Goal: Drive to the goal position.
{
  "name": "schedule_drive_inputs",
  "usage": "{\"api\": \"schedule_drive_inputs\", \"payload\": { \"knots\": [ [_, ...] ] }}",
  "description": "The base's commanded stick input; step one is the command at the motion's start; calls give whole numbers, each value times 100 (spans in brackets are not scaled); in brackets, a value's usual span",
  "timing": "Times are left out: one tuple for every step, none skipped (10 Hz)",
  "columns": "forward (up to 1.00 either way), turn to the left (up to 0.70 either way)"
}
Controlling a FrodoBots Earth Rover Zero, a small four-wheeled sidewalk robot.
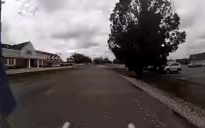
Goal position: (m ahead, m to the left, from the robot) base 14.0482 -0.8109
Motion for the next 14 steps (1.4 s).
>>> {"api": "schedule_drive_inputs", "payload": {
  "knots": [
    [45,0],
    [45,0],
    [45,0],
    [45,0],
    [45,0],
    [45,0],
    [45,0],
    [45,0],
    [45,0],
    [45,0],
    [45,0],
    [45,0],
    [45,0],
    [45,0]
  ]
}}
